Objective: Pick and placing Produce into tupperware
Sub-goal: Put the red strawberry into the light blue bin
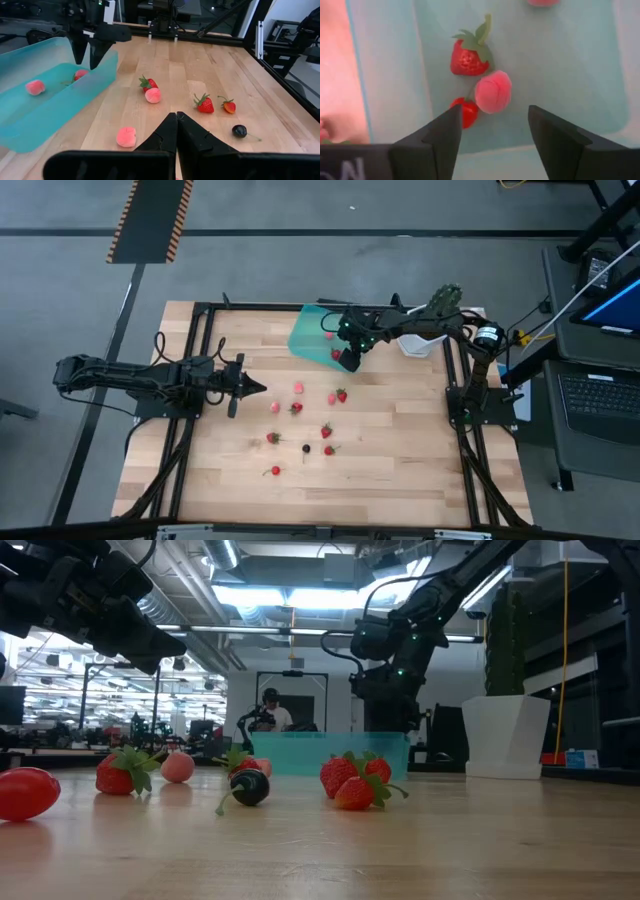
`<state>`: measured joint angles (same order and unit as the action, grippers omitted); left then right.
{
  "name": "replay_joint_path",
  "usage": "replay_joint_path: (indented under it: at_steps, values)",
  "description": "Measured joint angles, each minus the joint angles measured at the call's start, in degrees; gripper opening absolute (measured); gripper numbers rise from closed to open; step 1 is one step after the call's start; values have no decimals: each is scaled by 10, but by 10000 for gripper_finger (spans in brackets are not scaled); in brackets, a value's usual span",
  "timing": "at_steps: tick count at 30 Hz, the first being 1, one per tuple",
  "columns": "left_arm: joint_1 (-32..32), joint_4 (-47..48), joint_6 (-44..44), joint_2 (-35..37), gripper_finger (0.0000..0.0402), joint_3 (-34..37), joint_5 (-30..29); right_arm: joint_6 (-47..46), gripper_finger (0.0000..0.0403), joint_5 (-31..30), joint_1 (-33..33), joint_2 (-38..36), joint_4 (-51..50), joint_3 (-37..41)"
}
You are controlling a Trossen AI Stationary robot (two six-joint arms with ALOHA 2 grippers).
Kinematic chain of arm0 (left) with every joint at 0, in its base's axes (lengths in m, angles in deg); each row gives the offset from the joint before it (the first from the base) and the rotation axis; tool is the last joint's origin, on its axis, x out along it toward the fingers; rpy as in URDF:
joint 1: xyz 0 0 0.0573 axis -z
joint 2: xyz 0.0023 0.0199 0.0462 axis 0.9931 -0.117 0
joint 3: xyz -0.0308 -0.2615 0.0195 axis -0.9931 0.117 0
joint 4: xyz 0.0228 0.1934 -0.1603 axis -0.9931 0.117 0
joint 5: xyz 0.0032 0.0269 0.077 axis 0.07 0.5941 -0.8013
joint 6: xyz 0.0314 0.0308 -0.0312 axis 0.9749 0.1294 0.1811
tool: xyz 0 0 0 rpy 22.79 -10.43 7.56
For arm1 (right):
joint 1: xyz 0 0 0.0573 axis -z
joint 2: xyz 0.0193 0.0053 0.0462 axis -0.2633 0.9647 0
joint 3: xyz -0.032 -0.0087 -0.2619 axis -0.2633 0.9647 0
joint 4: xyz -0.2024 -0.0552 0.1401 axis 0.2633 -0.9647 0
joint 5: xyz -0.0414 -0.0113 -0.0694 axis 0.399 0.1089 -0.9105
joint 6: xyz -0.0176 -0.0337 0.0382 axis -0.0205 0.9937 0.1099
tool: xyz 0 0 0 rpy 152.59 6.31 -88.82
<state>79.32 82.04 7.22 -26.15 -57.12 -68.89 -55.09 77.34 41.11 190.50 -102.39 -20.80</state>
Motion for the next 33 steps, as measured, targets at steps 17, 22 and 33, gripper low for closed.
replay_joint_path:
  at_steps: [17,22,33]
  values:
    - [0,0,-5,0,0,0,1,-32,240,-3,-9,0,-103,-102]
    - [0,0,-5,0,0,0,6,-31,240,-2,-41,-2,-103,-112]
    - [0,-2,-2,0,0,0,5,-32,240,-61,-139,-134,-64,-83]
